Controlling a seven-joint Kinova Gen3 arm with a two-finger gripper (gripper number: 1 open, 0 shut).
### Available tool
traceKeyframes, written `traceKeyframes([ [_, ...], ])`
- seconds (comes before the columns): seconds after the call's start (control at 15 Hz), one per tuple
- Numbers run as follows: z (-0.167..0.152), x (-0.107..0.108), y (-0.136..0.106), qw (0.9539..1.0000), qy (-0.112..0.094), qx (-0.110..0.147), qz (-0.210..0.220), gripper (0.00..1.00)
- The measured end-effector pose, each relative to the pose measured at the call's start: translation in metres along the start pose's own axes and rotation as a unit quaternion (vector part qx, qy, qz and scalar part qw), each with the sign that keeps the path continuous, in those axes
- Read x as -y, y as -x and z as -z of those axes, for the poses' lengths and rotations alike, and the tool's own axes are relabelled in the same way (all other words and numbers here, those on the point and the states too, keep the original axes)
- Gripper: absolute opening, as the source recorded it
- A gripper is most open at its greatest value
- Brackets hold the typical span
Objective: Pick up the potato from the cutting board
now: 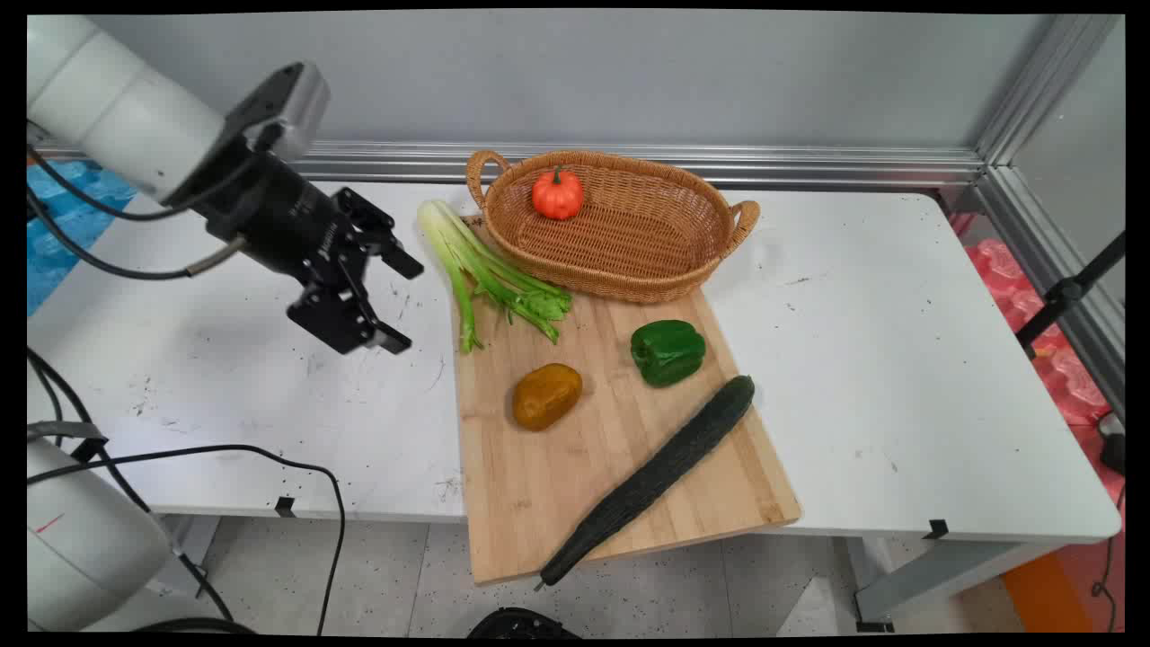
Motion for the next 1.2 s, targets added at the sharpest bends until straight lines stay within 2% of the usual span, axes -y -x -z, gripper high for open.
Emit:
traceKeyframes([
  [0.33,-0.033,-0.013,-0.012,0.9993,0.003,0.001,0.037,1.0],
  [0.73,-0.084,-0.015,-0.032,0.9963,-0.01,0.014,0.084,1.0],
  [1.2,-0.136,-0.014,-0.047,0.9884,-0.032,0.044,0.142,1.0],
])
